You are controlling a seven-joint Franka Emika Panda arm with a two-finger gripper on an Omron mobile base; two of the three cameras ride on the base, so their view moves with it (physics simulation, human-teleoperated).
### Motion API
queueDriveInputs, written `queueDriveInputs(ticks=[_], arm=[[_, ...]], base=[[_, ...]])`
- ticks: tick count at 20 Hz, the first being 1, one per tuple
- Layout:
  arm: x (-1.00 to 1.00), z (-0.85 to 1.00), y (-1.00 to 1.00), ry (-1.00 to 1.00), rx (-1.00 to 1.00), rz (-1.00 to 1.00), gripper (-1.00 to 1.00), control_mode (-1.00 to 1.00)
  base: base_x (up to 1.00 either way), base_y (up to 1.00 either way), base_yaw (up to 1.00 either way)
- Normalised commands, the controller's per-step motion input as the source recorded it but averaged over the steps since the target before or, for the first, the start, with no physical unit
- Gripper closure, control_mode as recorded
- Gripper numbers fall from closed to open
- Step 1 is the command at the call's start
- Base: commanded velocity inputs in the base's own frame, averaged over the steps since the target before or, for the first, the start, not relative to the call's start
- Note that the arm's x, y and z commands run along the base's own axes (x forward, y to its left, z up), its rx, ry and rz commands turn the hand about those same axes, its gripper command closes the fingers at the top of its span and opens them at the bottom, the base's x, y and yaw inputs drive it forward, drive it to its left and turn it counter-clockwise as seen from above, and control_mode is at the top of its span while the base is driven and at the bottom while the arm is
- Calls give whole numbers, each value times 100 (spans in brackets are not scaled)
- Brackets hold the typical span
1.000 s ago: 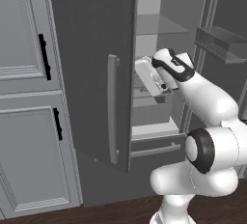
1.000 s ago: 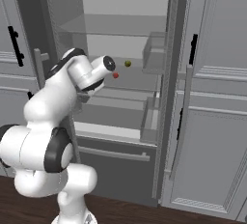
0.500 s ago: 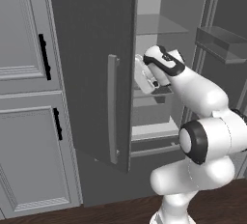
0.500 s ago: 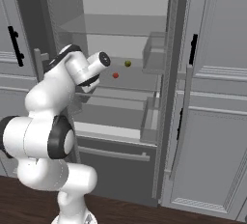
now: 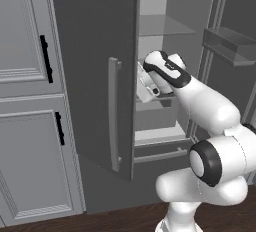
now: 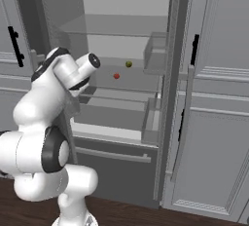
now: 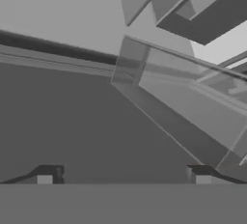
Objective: Take the strawberry from the fridge and place it on top of the pancake, located on the dining counter.
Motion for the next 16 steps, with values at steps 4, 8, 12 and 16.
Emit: queueDriveInputs(ticks=[4,8,12,16], arm=[[-50,0,64,0,0,9,-100,-100],[-37,0,81,2,0,9,-100,-100],[-20,2,92,6,0,6,-100,-100],[-16,0,91,4,0,5,-100,-100]], base=[[0,0,0],[0,0,0],[0,0,0],[0,0,0]])
